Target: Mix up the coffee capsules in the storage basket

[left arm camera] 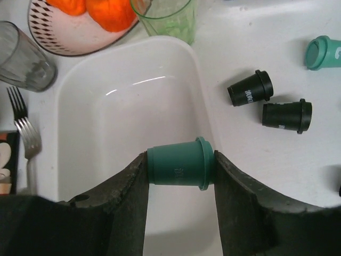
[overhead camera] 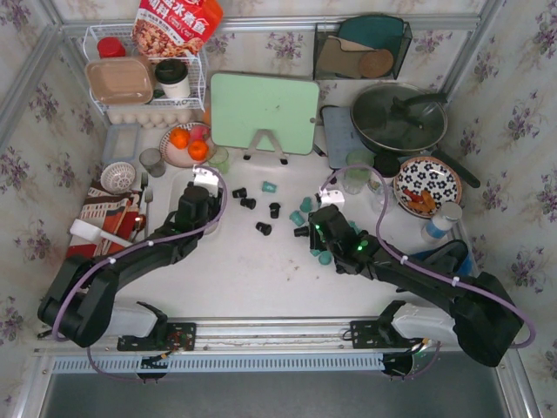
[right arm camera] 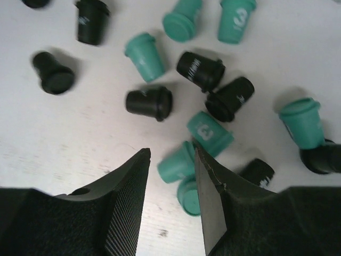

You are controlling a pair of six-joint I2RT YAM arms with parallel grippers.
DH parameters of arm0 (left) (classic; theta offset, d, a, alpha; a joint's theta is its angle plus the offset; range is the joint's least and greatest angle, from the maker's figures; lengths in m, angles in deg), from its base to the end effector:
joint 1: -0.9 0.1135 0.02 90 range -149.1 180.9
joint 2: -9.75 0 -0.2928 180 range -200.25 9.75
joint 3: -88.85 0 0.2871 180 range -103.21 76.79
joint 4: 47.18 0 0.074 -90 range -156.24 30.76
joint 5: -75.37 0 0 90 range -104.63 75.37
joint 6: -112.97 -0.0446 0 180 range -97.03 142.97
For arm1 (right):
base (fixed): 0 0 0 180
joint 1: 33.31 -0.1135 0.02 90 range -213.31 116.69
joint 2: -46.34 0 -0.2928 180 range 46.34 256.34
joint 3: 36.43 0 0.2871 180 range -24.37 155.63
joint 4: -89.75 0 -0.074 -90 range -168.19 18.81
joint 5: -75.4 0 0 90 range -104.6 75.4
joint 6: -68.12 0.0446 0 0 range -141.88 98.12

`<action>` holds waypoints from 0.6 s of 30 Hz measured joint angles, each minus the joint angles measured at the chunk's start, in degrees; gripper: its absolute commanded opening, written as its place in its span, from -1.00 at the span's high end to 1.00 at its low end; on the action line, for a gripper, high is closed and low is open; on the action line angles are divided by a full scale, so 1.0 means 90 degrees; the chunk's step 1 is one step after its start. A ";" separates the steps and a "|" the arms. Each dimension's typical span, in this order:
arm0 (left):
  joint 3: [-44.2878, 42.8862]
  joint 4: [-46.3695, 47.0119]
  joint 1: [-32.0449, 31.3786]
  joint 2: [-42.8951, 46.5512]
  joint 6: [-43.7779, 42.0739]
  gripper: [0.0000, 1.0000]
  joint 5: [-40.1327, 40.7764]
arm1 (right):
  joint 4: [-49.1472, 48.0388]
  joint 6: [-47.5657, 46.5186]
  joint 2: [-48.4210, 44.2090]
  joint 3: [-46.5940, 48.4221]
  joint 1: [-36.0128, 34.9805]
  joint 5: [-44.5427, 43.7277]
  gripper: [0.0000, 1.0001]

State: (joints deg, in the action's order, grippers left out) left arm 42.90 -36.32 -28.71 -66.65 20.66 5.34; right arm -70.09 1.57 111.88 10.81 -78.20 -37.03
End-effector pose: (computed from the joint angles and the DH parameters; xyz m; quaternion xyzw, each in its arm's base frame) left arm 0.2752 -0.1389 0.2137 0.1252 0.8012 0.0037 0.5852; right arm 0.1973 0.1725 0.2182 -0.0812 0.8837 0.0946 0.4512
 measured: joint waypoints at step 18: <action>-0.0024 -0.0476 -0.0017 0.0211 0.0622 -0.53 -0.0143 | 0.1486 0.0527 0.0952 0.0182 -0.0301 -0.0381 0.08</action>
State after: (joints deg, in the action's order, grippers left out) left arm 42.68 -40.61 -28.86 -64.75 26.26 4.05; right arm -56.71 6.31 120.44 12.45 -80.91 -40.46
